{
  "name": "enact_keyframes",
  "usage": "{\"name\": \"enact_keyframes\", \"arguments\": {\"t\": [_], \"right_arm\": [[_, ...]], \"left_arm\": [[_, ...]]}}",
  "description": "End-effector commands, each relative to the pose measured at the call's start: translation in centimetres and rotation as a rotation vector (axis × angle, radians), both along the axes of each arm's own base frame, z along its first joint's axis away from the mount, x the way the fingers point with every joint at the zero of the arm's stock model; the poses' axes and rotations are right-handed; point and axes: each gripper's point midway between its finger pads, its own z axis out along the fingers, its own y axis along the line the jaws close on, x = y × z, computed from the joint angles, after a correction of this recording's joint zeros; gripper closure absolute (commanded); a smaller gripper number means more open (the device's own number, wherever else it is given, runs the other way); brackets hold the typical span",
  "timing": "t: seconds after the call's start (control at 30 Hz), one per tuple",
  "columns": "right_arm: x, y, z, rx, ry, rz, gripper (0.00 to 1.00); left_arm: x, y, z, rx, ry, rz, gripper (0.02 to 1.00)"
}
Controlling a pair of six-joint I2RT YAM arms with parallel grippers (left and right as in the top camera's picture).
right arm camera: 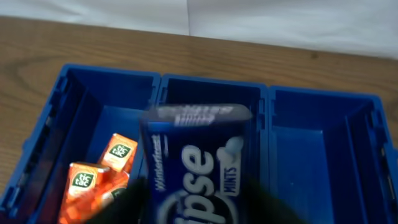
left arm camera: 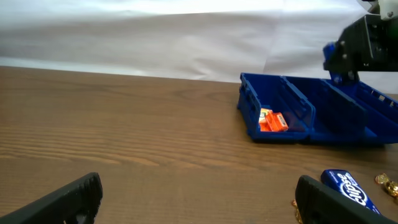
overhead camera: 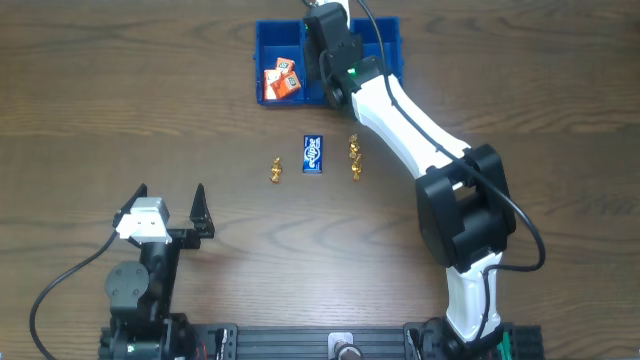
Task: Sort Candies Into Trays
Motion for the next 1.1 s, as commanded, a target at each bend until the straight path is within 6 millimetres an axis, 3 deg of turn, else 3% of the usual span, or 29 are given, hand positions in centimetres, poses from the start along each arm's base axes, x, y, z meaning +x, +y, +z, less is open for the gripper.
{"name": "enact_keyframes", "arguments": {"t": [0.03, 0.23, 0.37, 0.47, 0.57, 0.67, 0.77, 0.97, 1.1], "right_arm": [[0.2, 0.2, 1.1, 0.011, -0.026, -0.006, 0.001], [0.0, 0.1, 1.2, 0.010, -0.022, -0.006, 0.001], [-0.9, 0.0, 3.2, 0.015, -0.018, -0.005, 0.001], [-3.4, 0.1, 5.0, 0.017, 0.019, 0.000, 0.001], [-7.9, 0.7, 5.2, 0.028, 0.141, -0.019, 0.001], [-12.5, 1.5, 3.1, -0.014, 0.289, -0.026, 0.001], [-15.0, 1.8, 0.2, -0.063, 0.397, -0.047, 0.001], [-15.9, 2.1, -6.0, -0.115, 0.535, -0.077, 0.001], [-16.1, 2.0, -9.1, -0.123, 0.588, -0.136, 0.003]], "left_arm": [[-0.1, -0.3, -1.6, 0.001, 0.048, -0.021, 0.020], [-0.1, -0.3, -1.6, 0.001, 0.048, -0.021, 0.020], [-0.1, -0.3, -1.6, 0.001, 0.048, -0.021, 0.020], [-0.1, -0.3, -1.6, 0.001, 0.048, -0.021, 0.020], [-0.1, -0.3, -1.6, 0.001, 0.048, -0.021, 0.020], [-0.1, -0.3, -1.6, 0.001, 0.048, -0.021, 0.023], [-0.1, -0.3, -1.6, 0.001, 0.048, -0.021, 0.020], [-0.1, -0.3, -1.6, 0.001, 0.048, -0.021, 0.020], [-0.1, -0.3, -1.6, 0.001, 0.048, -0.021, 0.020]]}}
